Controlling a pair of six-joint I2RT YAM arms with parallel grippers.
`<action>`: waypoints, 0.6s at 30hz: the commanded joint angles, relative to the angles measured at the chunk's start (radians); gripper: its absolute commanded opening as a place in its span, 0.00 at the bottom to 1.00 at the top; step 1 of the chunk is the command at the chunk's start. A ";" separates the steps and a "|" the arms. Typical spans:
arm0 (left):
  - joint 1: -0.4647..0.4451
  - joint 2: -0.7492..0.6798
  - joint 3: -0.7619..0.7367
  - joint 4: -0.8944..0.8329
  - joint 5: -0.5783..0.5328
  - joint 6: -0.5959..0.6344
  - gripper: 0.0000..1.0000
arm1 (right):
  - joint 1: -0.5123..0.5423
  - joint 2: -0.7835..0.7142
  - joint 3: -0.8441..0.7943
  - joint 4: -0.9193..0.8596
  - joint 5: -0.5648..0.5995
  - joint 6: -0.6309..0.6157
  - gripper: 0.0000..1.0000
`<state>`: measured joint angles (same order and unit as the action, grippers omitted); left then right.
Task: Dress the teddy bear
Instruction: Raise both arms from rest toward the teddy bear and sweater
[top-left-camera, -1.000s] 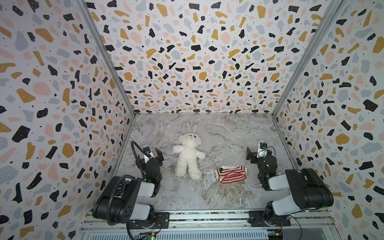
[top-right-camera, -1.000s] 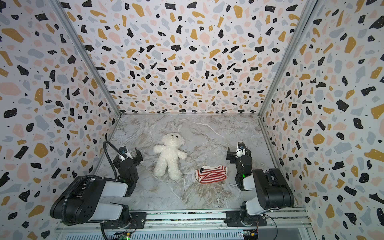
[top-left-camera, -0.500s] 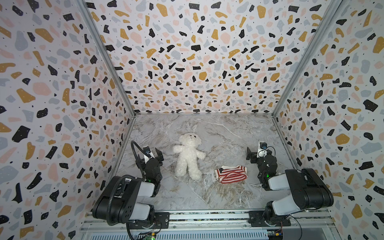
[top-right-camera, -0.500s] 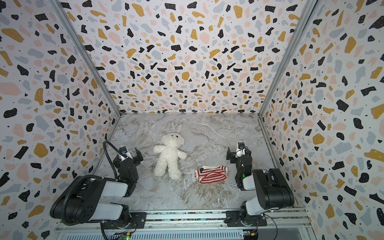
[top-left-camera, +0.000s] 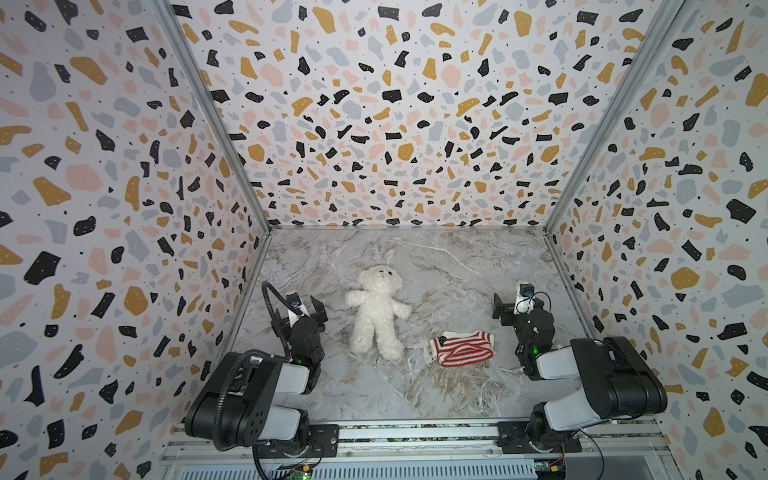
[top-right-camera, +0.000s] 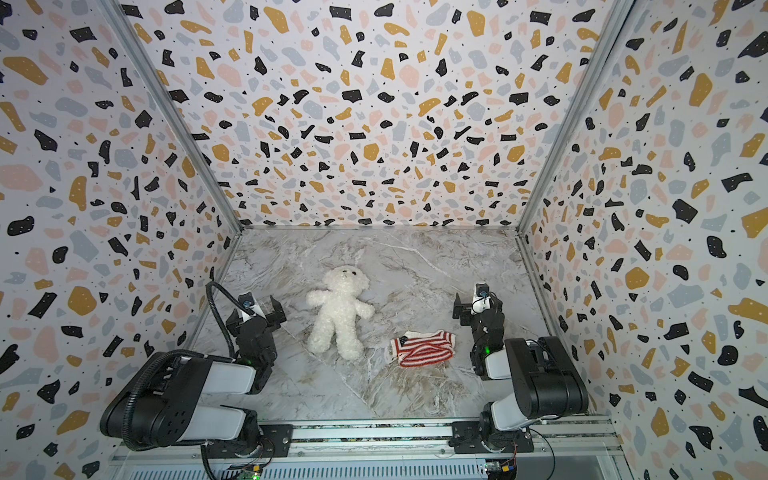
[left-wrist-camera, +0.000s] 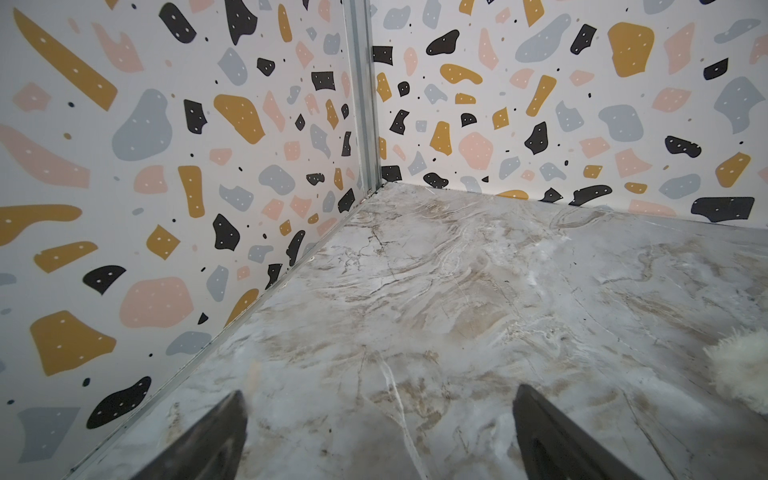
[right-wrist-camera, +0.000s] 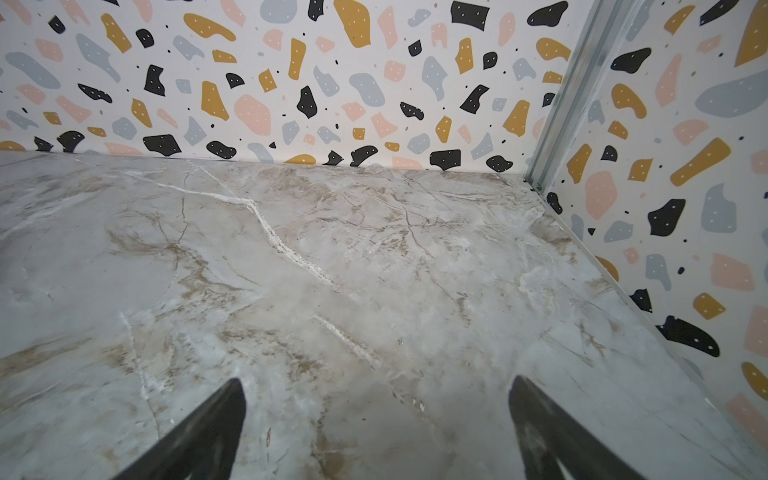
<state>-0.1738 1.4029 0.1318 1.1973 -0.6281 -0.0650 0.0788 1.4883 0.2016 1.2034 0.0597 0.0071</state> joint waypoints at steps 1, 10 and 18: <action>0.004 -0.013 0.014 0.032 0.001 -0.003 1.00 | 0.016 -0.044 0.030 -0.048 -0.007 -0.031 0.99; 0.004 -0.152 0.035 -0.123 0.014 -0.004 1.00 | 0.039 -0.126 0.070 -0.193 0.012 -0.047 0.99; 0.002 -0.447 0.115 -0.486 0.118 -0.140 1.00 | 0.121 -0.216 0.156 -0.437 0.160 -0.037 0.99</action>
<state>-0.1738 1.0237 0.2050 0.8497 -0.5720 -0.1280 0.1741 1.3067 0.3012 0.9035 0.1387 -0.0288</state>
